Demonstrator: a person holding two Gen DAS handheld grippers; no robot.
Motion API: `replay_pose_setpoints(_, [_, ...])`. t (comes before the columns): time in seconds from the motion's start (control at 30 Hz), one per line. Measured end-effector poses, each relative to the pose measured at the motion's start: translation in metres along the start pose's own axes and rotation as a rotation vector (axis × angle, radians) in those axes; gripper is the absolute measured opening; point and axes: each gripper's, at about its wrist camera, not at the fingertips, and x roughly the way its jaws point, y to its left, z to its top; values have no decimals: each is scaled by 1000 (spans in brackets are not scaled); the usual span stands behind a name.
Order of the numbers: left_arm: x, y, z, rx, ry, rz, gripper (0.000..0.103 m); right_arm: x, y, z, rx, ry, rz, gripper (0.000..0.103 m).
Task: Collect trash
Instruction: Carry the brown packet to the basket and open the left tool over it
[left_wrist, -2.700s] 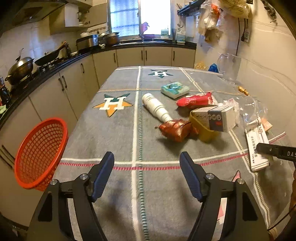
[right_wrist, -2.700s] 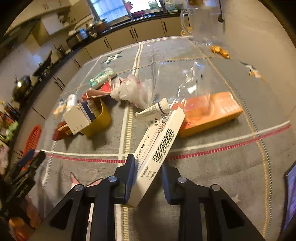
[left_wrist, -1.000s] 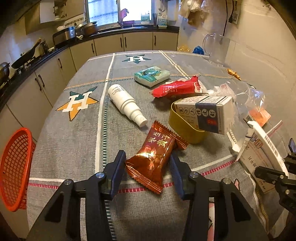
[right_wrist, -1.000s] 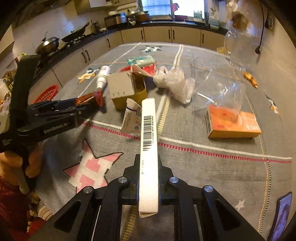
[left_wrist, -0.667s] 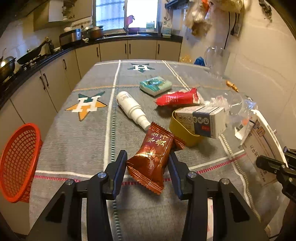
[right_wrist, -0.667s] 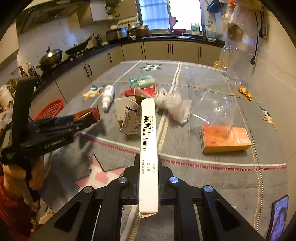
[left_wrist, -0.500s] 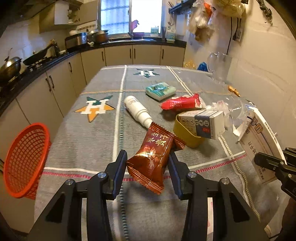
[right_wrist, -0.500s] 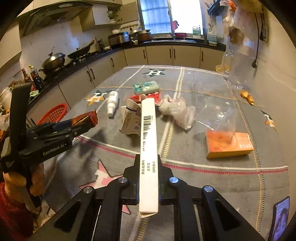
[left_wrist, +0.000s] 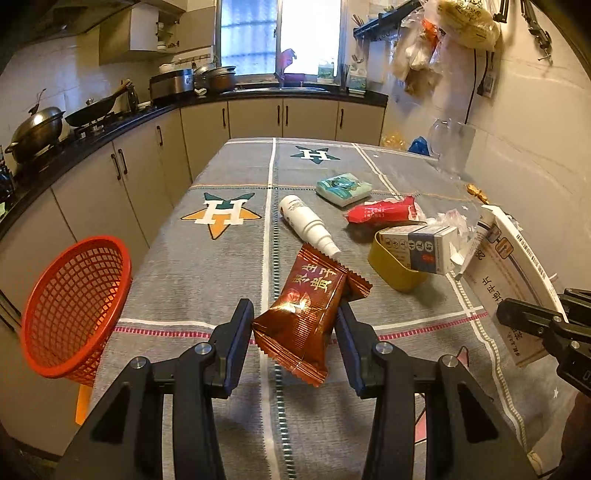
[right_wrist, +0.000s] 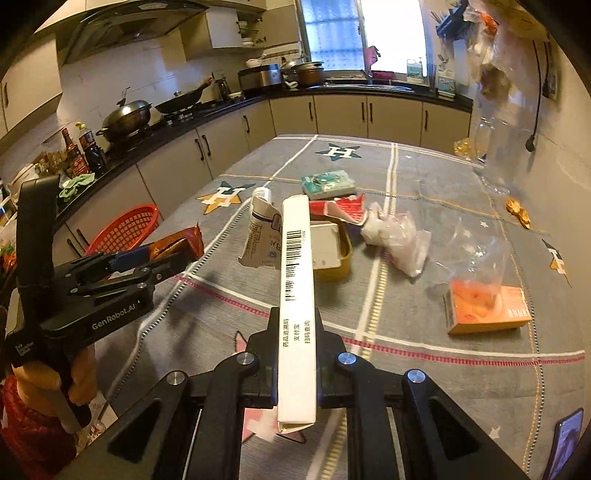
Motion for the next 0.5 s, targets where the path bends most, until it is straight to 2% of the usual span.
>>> replay_pose_setpoints(0.5, [-4,13,-2,-25,-9,32,43,21,19,8,-31,46,57,14])
